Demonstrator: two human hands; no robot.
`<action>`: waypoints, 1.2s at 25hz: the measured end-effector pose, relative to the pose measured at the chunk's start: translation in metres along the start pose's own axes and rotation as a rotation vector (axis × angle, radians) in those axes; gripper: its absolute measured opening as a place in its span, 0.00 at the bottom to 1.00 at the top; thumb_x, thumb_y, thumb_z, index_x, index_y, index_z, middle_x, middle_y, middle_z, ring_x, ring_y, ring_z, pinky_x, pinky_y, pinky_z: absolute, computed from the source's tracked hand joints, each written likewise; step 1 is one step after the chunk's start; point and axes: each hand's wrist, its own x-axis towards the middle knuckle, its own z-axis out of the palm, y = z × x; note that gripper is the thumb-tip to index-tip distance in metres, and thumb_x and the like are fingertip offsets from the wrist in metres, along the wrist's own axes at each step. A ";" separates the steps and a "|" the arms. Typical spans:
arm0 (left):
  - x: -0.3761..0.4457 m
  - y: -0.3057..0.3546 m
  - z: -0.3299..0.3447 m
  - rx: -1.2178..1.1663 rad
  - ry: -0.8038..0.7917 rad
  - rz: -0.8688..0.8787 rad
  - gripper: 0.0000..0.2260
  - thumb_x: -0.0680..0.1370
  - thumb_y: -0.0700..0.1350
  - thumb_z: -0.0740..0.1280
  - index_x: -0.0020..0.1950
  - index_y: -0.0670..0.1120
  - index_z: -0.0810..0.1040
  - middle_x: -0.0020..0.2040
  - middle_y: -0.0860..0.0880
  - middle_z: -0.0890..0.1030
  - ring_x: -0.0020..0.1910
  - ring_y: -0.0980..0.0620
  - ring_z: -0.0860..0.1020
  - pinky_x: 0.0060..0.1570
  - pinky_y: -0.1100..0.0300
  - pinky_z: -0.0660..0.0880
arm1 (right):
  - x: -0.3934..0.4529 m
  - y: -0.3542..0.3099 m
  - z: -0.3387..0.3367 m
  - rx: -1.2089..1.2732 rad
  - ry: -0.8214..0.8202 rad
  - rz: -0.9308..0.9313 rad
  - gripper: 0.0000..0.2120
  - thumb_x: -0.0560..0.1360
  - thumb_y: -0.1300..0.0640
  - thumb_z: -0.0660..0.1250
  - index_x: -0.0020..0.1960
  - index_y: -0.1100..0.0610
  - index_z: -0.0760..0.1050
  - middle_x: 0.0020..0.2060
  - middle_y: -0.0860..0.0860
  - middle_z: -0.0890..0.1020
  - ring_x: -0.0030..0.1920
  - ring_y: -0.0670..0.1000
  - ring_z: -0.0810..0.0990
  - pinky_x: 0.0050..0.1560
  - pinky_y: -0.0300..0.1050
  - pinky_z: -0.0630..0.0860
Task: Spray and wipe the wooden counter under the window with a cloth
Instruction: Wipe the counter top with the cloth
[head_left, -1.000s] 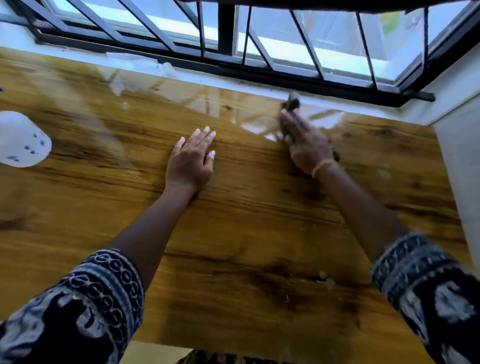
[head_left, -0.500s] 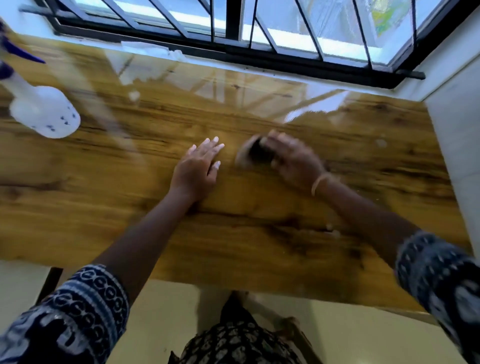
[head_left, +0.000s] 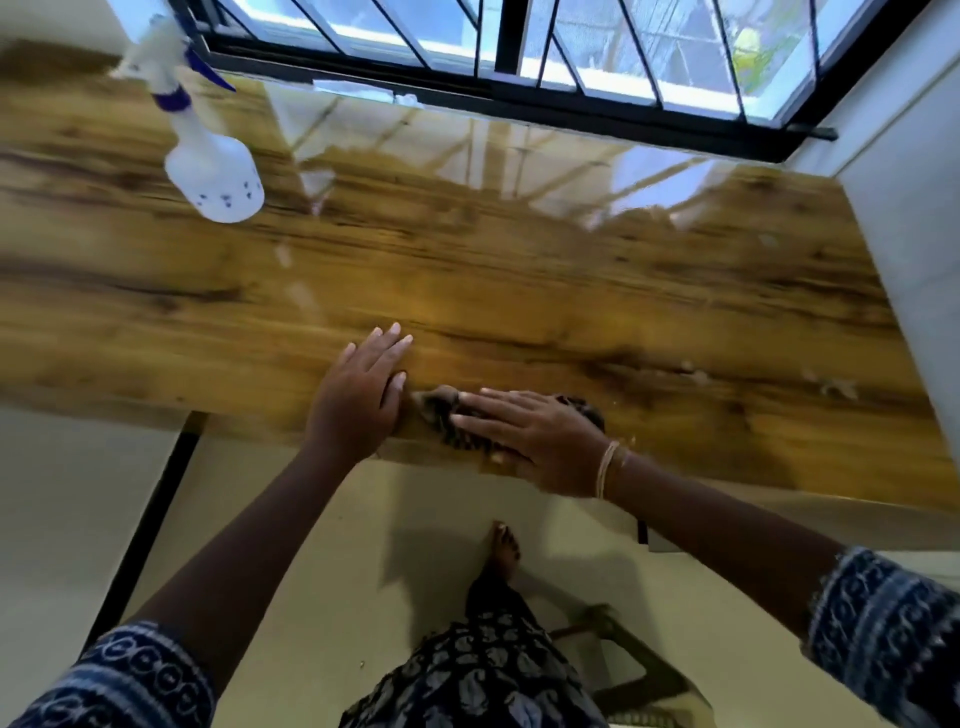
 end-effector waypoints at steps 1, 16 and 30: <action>-0.010 0.002 -0.001 0.031 -0.002 -0.003 0.24 0.79 0.49 0.50 0.75 0.46 0.65 0.75 0.47 0.65 0.75 0.48 0.62 0.72 0.46 0.60 | -0.004 0.013 -0.004 -0.032 0.009 0.020 0.27 0.78 0.51 0.58 0.76 0.49 0.59 0.75 0.52 0.64 0.73 0.54 0.65 0.72 0.49 0.61; -0.033 0.018 0.001 0.145 -0.060 -0.084 0.24 0.82 0.48 0.52 0.78 0.45 0.55 0.79 0.46 0.55 0.78 0.47 0.52 0.74 0.47 0.52 | 0.017 -0.059 0.024 0.001 0.073 0.194 0.27 0.78 0.54 0.58 0.76 0.47 0.59 0.76 0.50 0.63 0.73 0.54 0.65 0.71 0.49 0.63; 0.001 0.095 0.019 -0.085 -0.106 -0.138 0.27 0.82 0.53 0.55 0.77 0.42 0.56 0.79 0.43 0.52 0.78 0.45 0.48 0.76 0.48 0.47 | -0.042 0.041 -0.003 -0.017 0.248 0.968 0.27 0.79 0.51 0.59 0.77 0.54 0.60 0.76 0.55 0.62 0.75 0.59 0.61 0.72 0.54 0.61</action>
